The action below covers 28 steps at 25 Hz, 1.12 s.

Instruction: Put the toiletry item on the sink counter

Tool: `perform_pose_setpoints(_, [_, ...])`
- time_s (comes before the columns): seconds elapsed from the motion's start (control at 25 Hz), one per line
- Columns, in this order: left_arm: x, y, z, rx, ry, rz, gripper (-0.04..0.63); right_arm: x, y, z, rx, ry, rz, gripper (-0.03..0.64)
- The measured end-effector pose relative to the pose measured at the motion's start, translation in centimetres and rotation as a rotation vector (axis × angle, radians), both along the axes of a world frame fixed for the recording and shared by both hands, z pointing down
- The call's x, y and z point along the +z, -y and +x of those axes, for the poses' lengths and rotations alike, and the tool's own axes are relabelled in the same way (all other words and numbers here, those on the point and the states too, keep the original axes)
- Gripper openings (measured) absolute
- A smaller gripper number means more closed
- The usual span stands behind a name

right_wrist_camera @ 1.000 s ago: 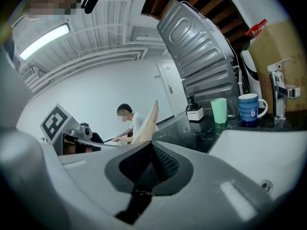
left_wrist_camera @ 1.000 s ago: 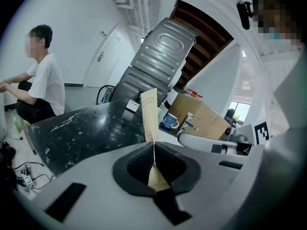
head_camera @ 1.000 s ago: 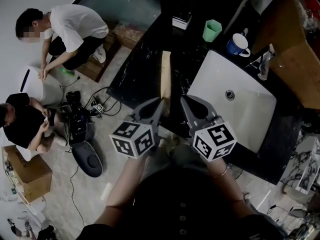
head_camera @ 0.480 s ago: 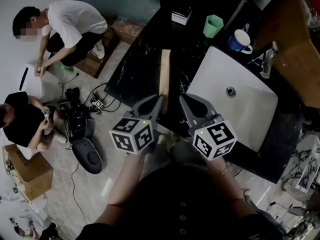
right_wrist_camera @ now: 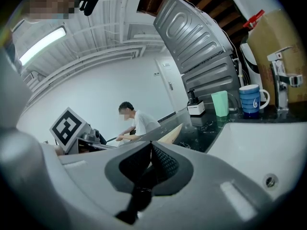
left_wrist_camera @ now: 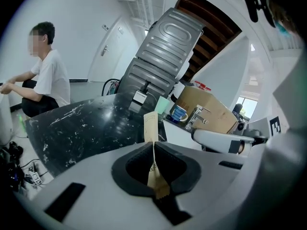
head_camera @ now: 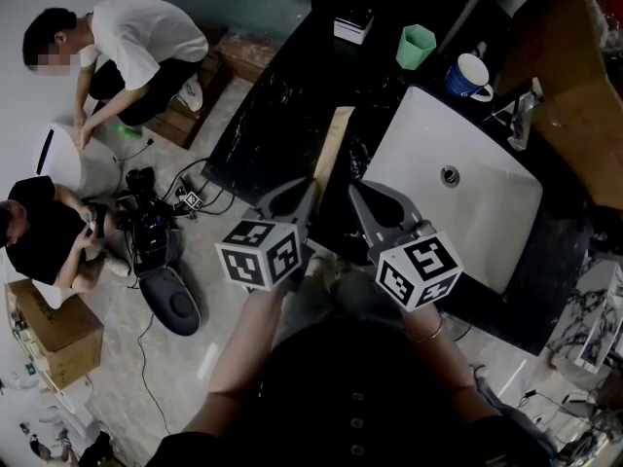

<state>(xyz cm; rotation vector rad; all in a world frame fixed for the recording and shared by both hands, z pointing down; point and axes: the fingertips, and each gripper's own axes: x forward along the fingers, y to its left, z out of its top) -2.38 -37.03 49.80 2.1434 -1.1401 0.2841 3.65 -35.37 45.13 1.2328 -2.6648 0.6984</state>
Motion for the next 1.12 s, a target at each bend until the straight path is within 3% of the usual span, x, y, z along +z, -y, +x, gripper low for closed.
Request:
perform_pose_setpoints(0.52, [0.8,-0.1,1.0,0.078,0.109,0.016,0.012,-0.1,-0.1,0.2,0.008,-0.007,0.004,0.003])
perform_pose_setpoints(1.12, [-0.8,-0.4,1.4,0.097,0.072,0.071,0.018,-0.7,-0.7,0.1,-0.005,-0.019,0.023,0.003])
